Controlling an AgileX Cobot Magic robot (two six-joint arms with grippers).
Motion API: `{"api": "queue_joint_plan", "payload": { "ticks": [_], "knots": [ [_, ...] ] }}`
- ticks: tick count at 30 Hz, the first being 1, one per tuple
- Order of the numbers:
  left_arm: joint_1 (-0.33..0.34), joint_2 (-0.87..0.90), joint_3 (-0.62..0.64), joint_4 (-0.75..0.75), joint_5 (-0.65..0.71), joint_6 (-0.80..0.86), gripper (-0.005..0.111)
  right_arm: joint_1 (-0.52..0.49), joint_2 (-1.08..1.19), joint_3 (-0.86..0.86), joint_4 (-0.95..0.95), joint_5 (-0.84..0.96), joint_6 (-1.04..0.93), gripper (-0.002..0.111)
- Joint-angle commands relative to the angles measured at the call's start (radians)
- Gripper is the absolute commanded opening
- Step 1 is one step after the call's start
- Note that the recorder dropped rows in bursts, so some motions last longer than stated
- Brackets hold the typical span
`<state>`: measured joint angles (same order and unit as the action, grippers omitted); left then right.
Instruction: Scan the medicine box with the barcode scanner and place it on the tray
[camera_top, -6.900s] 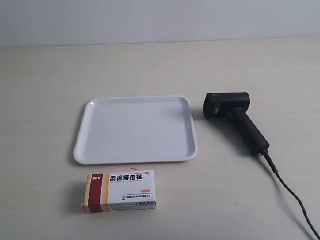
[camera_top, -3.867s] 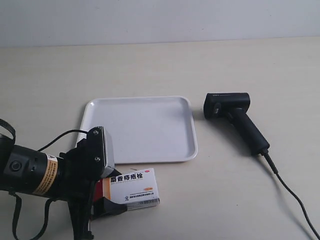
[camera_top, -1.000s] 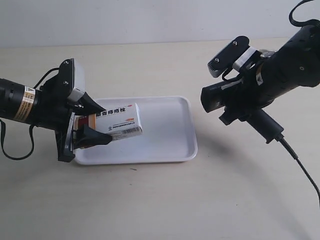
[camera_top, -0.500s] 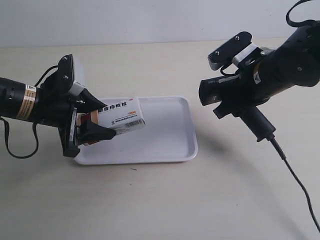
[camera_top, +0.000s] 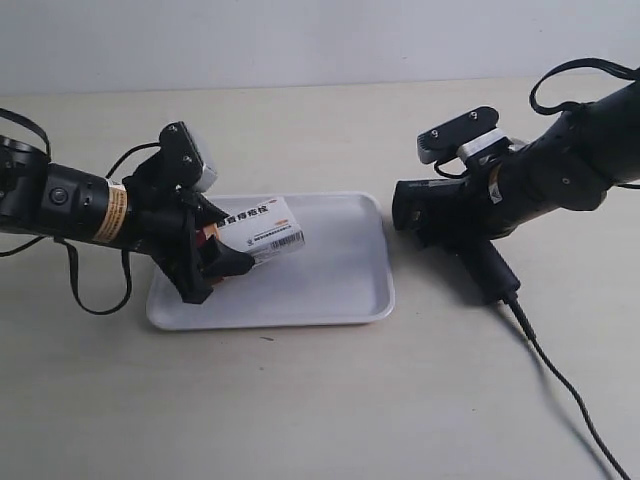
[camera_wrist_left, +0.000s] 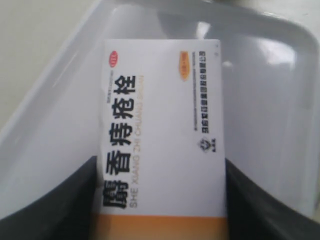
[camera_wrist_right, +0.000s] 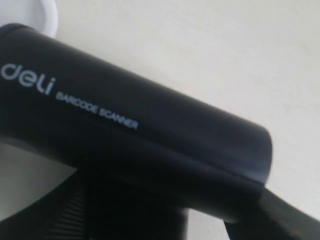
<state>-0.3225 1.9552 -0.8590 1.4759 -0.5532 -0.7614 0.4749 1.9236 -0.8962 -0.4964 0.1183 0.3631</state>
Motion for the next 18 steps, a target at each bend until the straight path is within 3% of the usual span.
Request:
{"api": "queue_joint_plan", "payload": {
  "ticks": [1, 11, 14, 18],
  "knots": [
    [-0.041, 0.011, -0.018, -0.057, 0.115, -0.018, 0.0, -0.005, 0.011, -0.009, 0.007, -0.061, 0.007, 0.0],
    [-0.058, 0.088, -0.051, -0.047, 0.118, -0.009, 0.004, -0.005, 0.011, -0.009, 0.026, -0.063, 0.007, 0.0],
    [-0.058, 0.088, -0.051, -0.042, 0.122, -0.007, 0.021, -0.005, 0.011, -0.009, 0.026, -0.063, 0.007, 0.001],
    [-0.058, 0.088, -0.051, -0.042, 0.122, -0.033, 0.062, -0.005, 0.011, -0.009, 0.021, -0.033, 0.0, 0.015]
  ]
}}
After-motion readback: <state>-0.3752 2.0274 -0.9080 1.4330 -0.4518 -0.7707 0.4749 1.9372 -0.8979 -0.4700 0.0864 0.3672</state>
